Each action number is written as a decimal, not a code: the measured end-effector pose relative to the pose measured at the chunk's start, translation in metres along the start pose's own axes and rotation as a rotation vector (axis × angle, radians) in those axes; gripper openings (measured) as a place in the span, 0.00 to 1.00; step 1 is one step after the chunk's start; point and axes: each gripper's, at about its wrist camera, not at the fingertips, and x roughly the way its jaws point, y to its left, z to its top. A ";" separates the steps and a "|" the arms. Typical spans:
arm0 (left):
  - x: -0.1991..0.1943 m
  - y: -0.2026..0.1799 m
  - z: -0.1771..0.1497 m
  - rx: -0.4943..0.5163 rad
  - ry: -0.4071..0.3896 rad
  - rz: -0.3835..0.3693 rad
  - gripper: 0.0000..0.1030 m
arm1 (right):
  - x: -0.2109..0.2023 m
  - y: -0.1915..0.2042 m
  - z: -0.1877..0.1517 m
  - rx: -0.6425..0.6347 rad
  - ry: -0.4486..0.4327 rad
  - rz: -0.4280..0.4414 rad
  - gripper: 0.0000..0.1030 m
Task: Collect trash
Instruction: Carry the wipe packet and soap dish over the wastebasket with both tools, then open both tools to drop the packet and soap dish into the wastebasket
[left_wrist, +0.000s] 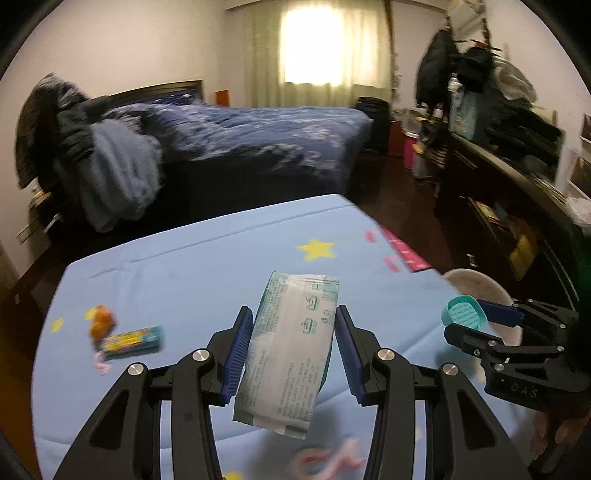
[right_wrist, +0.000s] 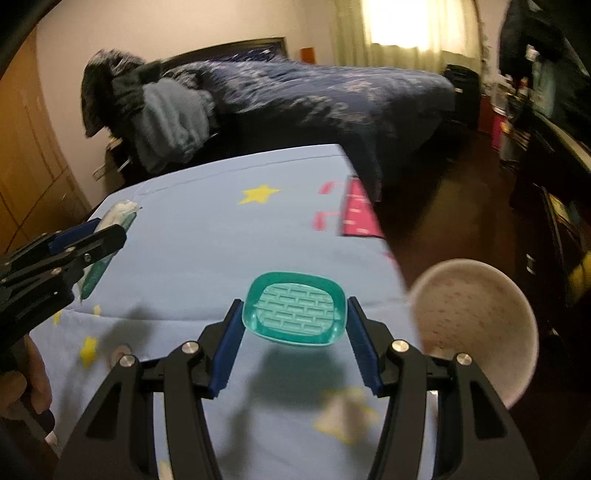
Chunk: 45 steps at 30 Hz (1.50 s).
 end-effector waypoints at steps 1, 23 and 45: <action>0.002 -0.007 0.001 0.008 0.001 -0.012 0.45 | -0.006 -0.009 -0.003 0.017 -0.008 -0.012 0.54; 0.072 -0.214 0.059 0.259 0.029 -0.346 0.46 | -0.033 -0.178 -0.041 0.244 -0.071 -0.241 0.54; 0.056 -0.167 0.062 0.164 -0.018 -0.248 0.75 | -0.030 -0.171 -0.033 0.216 -0.093 -0.220 0.68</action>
